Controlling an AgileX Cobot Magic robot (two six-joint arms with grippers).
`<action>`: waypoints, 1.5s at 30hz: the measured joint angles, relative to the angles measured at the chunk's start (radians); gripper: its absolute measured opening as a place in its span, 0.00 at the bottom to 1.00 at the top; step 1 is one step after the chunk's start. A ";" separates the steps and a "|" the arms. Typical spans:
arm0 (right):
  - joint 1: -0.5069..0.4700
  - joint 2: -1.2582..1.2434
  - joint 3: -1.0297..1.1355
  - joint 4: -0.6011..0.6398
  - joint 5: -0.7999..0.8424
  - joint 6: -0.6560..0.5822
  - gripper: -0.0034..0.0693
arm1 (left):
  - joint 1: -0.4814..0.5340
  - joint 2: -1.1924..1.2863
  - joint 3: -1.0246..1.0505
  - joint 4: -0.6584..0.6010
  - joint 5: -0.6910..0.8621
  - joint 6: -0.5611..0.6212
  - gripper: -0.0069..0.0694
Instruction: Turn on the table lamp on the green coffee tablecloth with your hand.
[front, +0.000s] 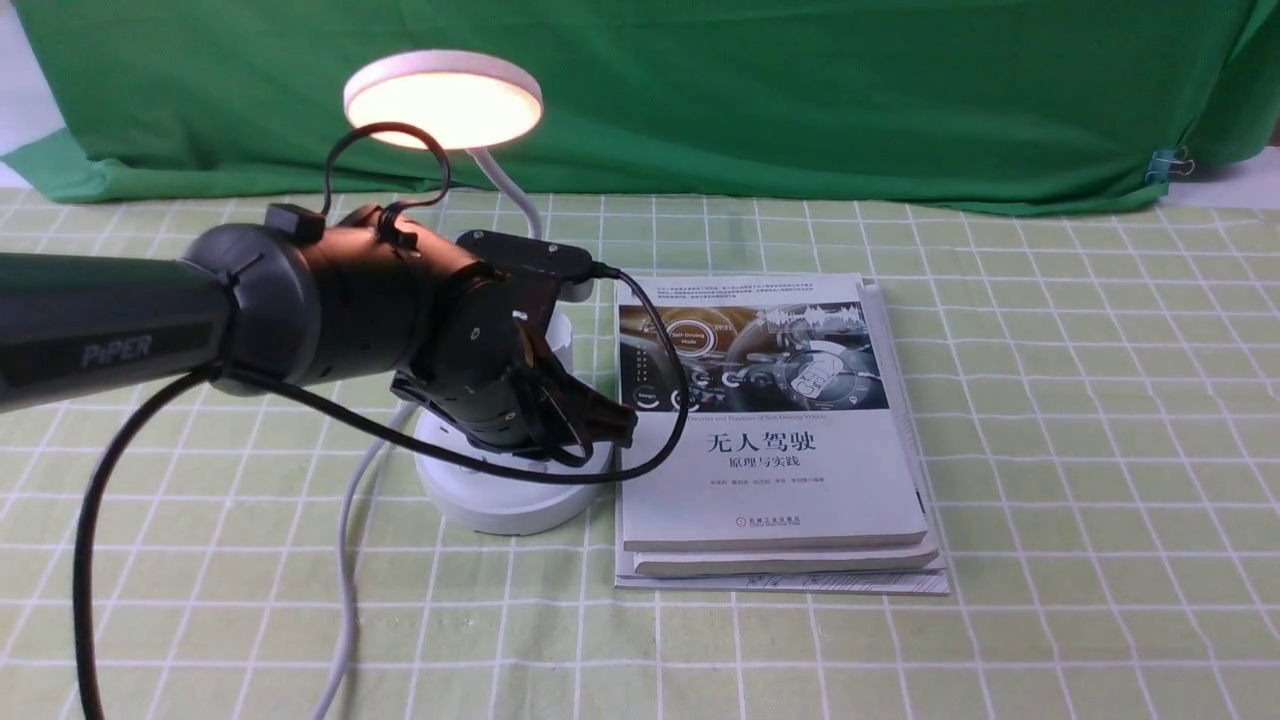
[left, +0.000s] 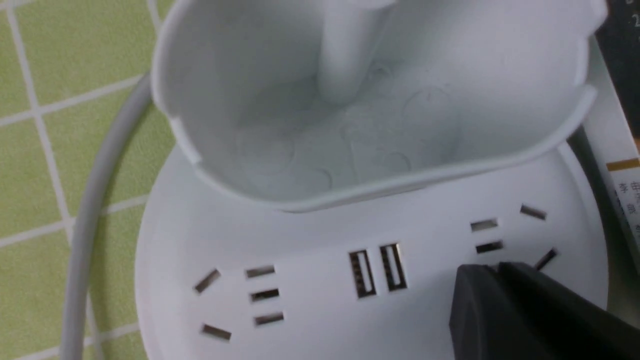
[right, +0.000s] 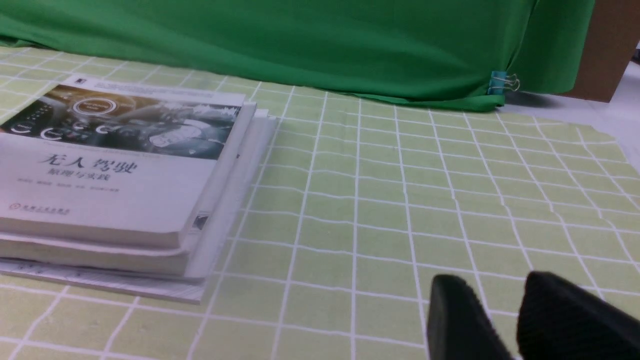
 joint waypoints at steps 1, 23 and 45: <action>0.000 0.000 0.000 0.000 0.000 0.000 0.38 | 0.000 0.000 0.000 -0.002 -0.002 0.000 0.11; 0.000 0.000 0.000 0.000 0.000 0.000 0.38 | 0.000 -0.629 0.580 -0.013 -0.139 -0.041 0.11; 0.000 0.000 0.000 0.000 0.000 0.000 0.38 | 0.000 -1.637 0.764 -0.092 0.097 -0.045 0.12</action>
